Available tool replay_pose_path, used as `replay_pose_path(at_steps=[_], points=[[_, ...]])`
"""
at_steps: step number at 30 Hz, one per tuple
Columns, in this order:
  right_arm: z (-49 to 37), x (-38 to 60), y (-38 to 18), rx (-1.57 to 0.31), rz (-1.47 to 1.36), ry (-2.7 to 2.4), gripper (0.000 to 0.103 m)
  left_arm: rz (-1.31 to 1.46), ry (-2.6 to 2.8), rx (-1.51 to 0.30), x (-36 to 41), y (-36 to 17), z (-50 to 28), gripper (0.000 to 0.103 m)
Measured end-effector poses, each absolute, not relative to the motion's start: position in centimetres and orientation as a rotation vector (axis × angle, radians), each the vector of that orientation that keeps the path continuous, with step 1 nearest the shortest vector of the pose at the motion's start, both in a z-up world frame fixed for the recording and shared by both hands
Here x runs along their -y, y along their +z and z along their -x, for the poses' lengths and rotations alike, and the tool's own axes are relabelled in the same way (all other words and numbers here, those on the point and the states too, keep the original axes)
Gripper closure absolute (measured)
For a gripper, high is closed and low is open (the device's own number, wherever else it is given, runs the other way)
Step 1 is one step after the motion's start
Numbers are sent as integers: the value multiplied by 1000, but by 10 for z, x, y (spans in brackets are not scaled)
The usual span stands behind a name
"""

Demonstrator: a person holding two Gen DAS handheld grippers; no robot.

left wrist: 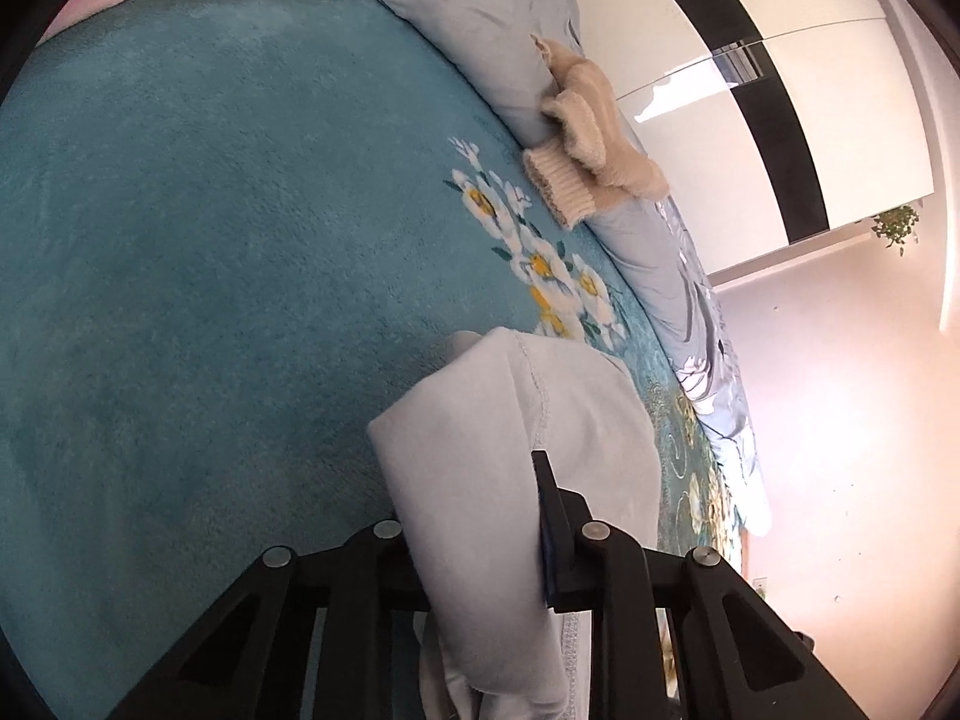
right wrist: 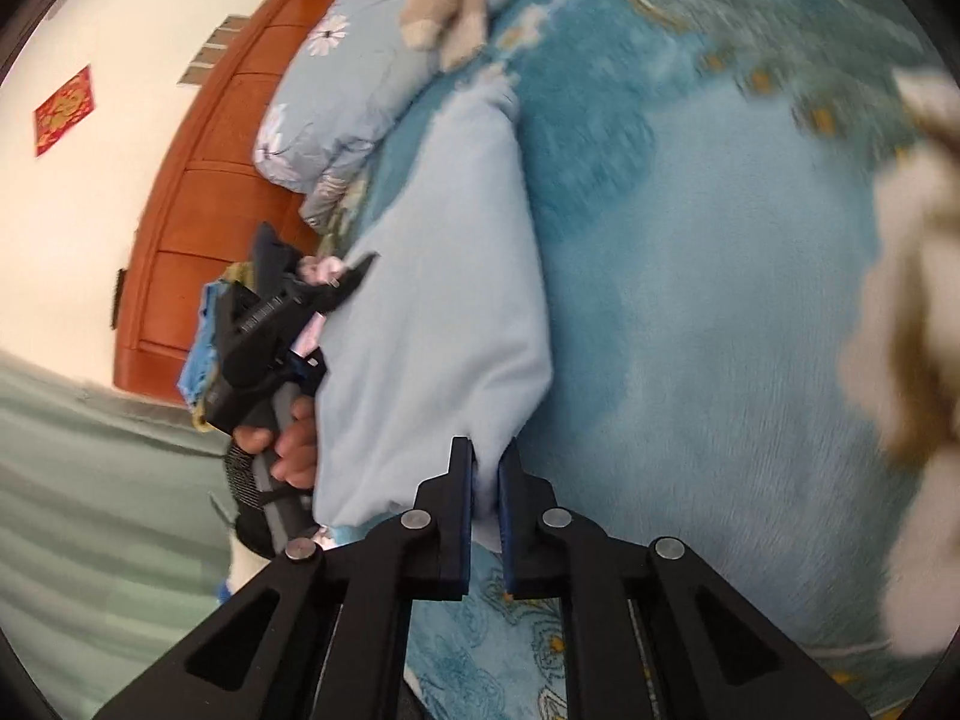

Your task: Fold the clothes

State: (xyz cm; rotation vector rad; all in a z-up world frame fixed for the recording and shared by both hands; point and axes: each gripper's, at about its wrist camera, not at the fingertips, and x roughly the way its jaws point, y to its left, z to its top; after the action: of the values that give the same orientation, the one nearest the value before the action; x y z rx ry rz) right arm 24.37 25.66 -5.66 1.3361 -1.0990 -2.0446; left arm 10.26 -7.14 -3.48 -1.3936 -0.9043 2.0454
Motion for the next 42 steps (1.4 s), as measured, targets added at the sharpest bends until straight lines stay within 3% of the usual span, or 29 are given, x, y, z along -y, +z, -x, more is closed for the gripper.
replay_pose_path(at_steps=[4, 7, 10, 15, 17, 19, 21, 24, 32, 35, 39, 42], points=[[-204, -299, -19, 891, -1294, -2091, 96, 1326, 2018, 948, 68, -22, -138, 81], [-176, -327, -20, 844, -1341, -2064, 96, 1304, 2009, 934, 60, -24, -157, 81], [-167, -334, -37, 821, -1420, -2055, 96, 1334, 2019, 900, 55, -33, -162, 80], [-172, -352, -72, 944, -1429, -2022, 95, 1358, 2031, 892, 69, -33, -156, 76], [-177, -355, -73, 962, -1411, -2043, 93, 1355, 2056, 877, 79, -26, -152, 70], [-183, -358, -67, 948, -1395, -2109, 88, 1350, 2085, 881, 89, -20, -145, 50], [-196, -361, -63, 981, -1377, -2168, 74, 1346, 2102, 878, 92, -17, -134, 43], [-217, -359, -61, 1028, -1362, -2246, 63, 1365, 2106, 825, 88, -17, -112, 41], [-244, -332, -79, 1303, -1392, -2334, 61, 1482, 2016, 654, 47, -40, -67, 40], [-249, -319, -83, 1379, -1348, -2290, 61, 1472, 1924, 673, 29, -43, -67, 40], [-253, -303, -89, 1389, -1303, -2264, 62, 1448, 1919, 629, 15, -42, -77, 42], [-256, -303, -90, 1427, -1272, -2256, 63, 1440, 1915, 679, 19, -44, -80, 58]])
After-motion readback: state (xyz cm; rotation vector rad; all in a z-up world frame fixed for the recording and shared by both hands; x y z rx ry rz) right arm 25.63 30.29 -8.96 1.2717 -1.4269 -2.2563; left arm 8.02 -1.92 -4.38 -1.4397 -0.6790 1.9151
